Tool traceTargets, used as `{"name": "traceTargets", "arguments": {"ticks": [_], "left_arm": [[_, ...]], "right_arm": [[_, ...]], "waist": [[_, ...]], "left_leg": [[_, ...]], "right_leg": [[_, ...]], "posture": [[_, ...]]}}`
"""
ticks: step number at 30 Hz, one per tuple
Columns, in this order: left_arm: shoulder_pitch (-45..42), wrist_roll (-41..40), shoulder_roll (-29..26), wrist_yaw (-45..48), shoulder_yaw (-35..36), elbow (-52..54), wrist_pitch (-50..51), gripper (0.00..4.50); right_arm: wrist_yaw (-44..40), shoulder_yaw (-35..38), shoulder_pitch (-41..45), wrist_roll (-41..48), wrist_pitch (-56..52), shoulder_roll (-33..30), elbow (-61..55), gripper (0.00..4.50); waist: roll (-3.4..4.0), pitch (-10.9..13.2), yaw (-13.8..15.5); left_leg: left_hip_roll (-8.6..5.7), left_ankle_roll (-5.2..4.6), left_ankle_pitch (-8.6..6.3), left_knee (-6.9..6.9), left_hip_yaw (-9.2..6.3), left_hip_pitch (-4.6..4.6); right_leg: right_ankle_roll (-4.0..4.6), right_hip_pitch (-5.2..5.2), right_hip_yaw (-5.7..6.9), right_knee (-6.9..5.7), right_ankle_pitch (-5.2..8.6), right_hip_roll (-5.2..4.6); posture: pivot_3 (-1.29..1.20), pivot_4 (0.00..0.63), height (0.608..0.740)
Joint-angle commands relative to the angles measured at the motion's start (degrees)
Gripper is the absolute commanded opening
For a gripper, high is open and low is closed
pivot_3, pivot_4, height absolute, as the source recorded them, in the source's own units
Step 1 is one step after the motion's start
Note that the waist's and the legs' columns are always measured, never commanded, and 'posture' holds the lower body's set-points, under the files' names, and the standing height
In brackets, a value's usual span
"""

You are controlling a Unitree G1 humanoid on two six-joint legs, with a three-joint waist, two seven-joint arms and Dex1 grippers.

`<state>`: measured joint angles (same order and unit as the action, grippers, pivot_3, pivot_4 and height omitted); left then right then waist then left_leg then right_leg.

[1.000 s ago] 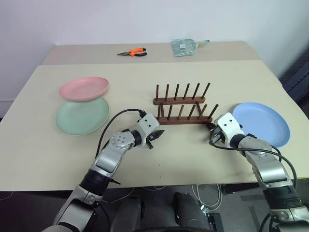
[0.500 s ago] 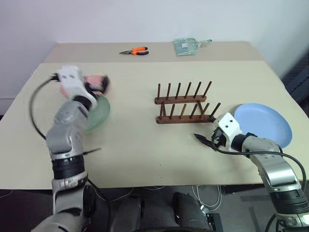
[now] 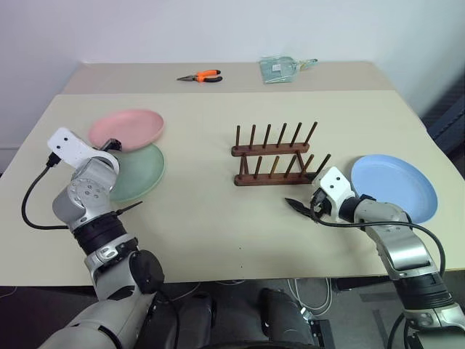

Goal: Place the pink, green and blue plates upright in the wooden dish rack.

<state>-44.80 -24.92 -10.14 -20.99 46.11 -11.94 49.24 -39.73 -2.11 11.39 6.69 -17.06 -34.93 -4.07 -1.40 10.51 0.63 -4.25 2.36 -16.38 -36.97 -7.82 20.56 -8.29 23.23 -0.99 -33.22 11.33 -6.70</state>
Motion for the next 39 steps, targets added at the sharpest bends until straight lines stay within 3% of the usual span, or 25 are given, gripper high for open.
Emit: {"name": "traceTargets", "arguments": {"ticks": [1, 6, 10, 15, 19, 25, 28, 32, 35, 39], "left_arm": [[-3.67, -3.45, -2.62, 2.77, 0.27, -4.59, -3.13, 2.64], [-5.95, -7.47, -2.84, 4.72, -0.04, -6.71, -5.34, 0.15], [-5.15, -9.93, -2.00, 11.53, -6.39, 0.68, -5.71, 0.07], [-3.87, -10.61, -0.04, 17.92, -19.16, 12.27, -2.31, 0.07], [-5.56, -11.49, 4.87, 18.05, -29.40, 19.14, 2.84, 0.07], [-6.65, -12.43, 10.57, 13.24, -32.67, 22.45, 7.90, 0.07], [-6.32, -12.76, 12.05, 11.67, -32.14, 23.39, 9.59, 0.00], [-5.97, -13.67, 12.98, 10.76, -31.11, 24.06, 10.57, 0.00], [-6.12, -14.85, 13.18, 11.55, -29.70, 24.10, 9.30, 1.06], [-7.26, -16.44, 12.55, 13.59, -26.62, 24.65, 2.87, 3.08]], "right_arm": [[1.31, 0.58, -1.11, -0.71, 1.54, 0.50, -2.69, 4.50], [1.06, 4.49, -1.41, 3.00, -0.69, -0.05, -5.18, 4.50], [-0.33, 7.75, 0.57, 4.24, 0.10, -3.47, -8.96, 4.50], [-1.28, 7.66, 10.12, 4.79, 2.05, -5.10, -13.83, 4.50], [-1.85, -3.04, 20.28, -6.75, 7.18, -6.19, -11.41, 4.50], [2.79, -12.40, 26.39, -22.58, 17.87, -5.63, -3.06, 4.50], [3.45, -13.01, 26.51, -25.68, 19.34, -5.93, -0.65, 3.70], [3.83, -12.00, 26.03, -27.11, 19.95, -5.72, -0.36, 1.70], [4.73, -11.32, 25.80, -28.74, 20.94, -6.24, -0.56, 0.14], [6.24, -8.24, 24.46, -28.15, 21.10, -6.30, -1.28, 0.00]], "waist": [[-0.03, 0.02, 0.05], [-0.07, 0.02, 0.05], [-0.09, 0.06, 0.02], [-0.14, 0.12, -0.04], [-0.15, 0.12, 0.04], [-0.16, 0.13, -0.29], [-0.16, 0.13, -0.17], [-0.16, 0.13, -0.10], [-0.16, 0.13, 0.00], [-0.17, 0.14, 0.08]], "left_leg": [[0.00, 0.00, 0.00, 0.00, 0.00, 0.02], [-0.01, 0.01, 0.00, -0.02, 0.00, 0.02], [-0.01, 0.02, 0.00, -0.01, 0.01, 0.05], [0.01, 0.03, 0.01, -0.02, 0.04, 0.09], [0.00, 0.02, 0.01, 0.00, 0.06, 0.04], [0.00, 0.02, 0.02, 0.00, 0.12, 0.10], [0.01, 0.02, 0.02, 0.03, 0.10, 0.08], [0.00, 0.02, 0.02, 0.01, 0.11, 0.10], [0.00, 0.03, 0.02, 0.00, 0.11, 0.10], [-0.01, 0.03, 0.02, -0.01, 0.10, 0.12]], "right_leg": [[0.01, 0.01, 0.00, 0.01, -0.01, 0.00], [0.01, -0.02, -0.02, 0.02, -0.01, -0.01], [0.02, 0.02, -0.02, 0.02, -0.01, -0.01], [0.04, 0.06, -0.04, 0.03, -0.03, -0.01], [0.02, -0.02, -0.03, 0.07, -0.02, -0.01], [0.03, 0.08, -0.09, 0.11, -0.03, -0.01], [0.03, 0.09, -0.08, 0.08, -0.02, 0.00], [0.04, 0.09, -0.09, 0.09, -0.03, 0.00], [0.04, 0.08, -0.08, 0.09, -0.03, 0.00], [0.05, 0.08, -0.08, 0.10, -0.03, -0.01]], "posture": [[0.00, 0.150, 0.740], [0.00, 0.150, 0.740], [0.00, 0.150, 0.740], [0.00, 0.150, 0.740], [0.00, 0.150, 0.740], [0.00, 0.150, 0.740], [0.00, 0.150, 0.740], [0.00, 0.150, 0.740], [0.00, 0.150, 0.740], [0.00, 0.150, 0.740]]}}
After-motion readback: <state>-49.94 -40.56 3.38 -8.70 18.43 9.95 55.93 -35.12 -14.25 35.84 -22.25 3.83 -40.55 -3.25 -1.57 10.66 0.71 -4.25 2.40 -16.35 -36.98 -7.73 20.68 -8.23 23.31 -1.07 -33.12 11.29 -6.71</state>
